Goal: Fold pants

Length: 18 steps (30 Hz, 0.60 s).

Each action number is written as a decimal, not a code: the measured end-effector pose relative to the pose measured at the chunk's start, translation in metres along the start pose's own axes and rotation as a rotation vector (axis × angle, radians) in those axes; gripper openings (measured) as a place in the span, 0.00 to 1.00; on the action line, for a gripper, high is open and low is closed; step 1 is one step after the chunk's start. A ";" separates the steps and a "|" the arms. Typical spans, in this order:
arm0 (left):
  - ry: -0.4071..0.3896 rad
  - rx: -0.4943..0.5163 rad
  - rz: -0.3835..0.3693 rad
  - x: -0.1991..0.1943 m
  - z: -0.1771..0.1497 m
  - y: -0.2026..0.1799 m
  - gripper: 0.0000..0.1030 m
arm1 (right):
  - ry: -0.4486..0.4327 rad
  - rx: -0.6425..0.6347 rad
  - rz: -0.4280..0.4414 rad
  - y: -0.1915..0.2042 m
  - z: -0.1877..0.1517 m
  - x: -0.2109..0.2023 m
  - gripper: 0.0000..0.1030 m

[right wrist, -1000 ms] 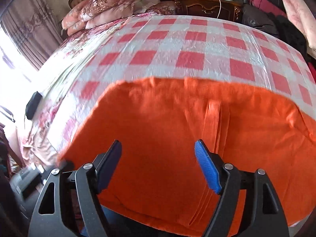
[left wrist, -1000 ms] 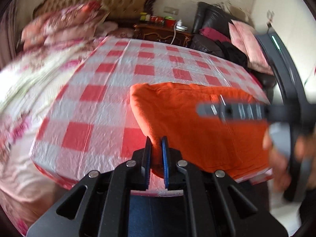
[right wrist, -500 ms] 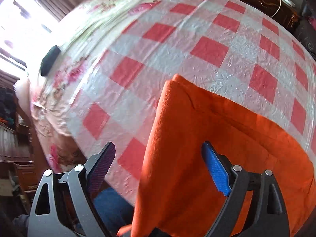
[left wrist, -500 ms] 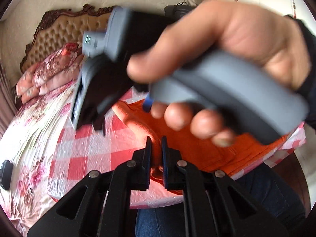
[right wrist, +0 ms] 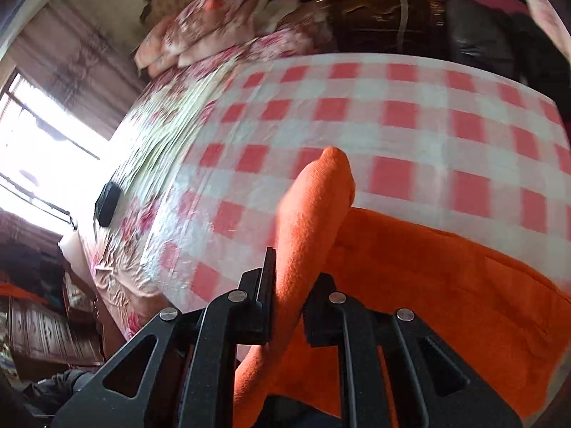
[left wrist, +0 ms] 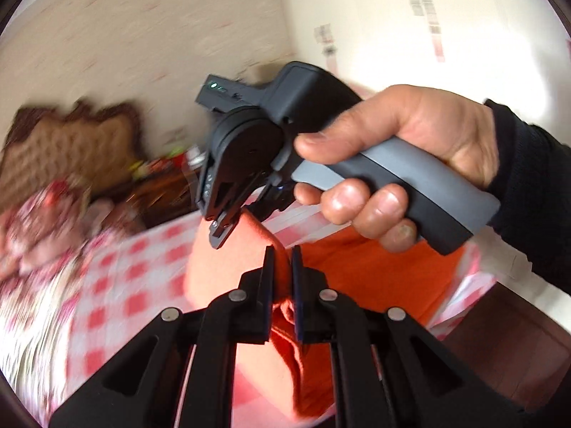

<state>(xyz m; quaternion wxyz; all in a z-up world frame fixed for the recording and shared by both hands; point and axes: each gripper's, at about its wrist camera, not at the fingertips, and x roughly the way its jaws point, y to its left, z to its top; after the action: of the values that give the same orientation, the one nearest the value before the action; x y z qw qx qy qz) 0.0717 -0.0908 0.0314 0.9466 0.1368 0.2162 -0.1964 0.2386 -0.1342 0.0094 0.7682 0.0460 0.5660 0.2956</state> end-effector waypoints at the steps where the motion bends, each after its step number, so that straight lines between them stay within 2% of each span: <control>1: -0.014 0.030 -0.030 0.010 0.005 -0.021 0.08 | -0.015 0.021 -0.019 -0.020 -0.007 -0.013 0.13; 5: -0.031 0.116 -0.108 0.045 0.015 -0.096 0.08 | -0.054 0.101 -0.063 -0.087 -0.031 -0.048 0.12; 8: -0.012 0.186 -0.116 0.077 0.009 -0.144 0.08 | -0.064 0.148 -0.102 -0.138 -0.052 -0.055 0.12; 11: 0.027 0.261 -0.079 0.106 -0.012 -0.182 0.08 | -0.032 0.185 -0.114 -0.186 -0.071 -0.037 0.13; 14: 0.029 0.338 0.005 0.122 -0.030 -0.206 0.10 | 0.006 0.226 -0.108 -0.211 -0.081 -0.017 0.24; 16: 0.040 0.376 0.030 0.130 -0.041 -0.216 0.16 | 0.017 0.229 -0.101 -0.218 -0.086 -0.006 0.33; 17: 0.039 0.388 0.051 0.130 -0.045 -0.219 0.28 | 0.019 0.229 -0.097 -0.219 -0.087 -0.004 0.39; 18: 0.032 0.383 0.060 0.128 -0.046 -0.219 0.45 | 0.017 0.226 -0.082 -0.220 -0.089 -0.003 0.46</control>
<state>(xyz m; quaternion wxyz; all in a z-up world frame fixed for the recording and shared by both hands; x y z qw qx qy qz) 0.0668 -0.3092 -0.1061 0.9050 0.3241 0.1859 -0.2035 0.2468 -0.3398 -0.1087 0.7648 0.1069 0.6035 0.1986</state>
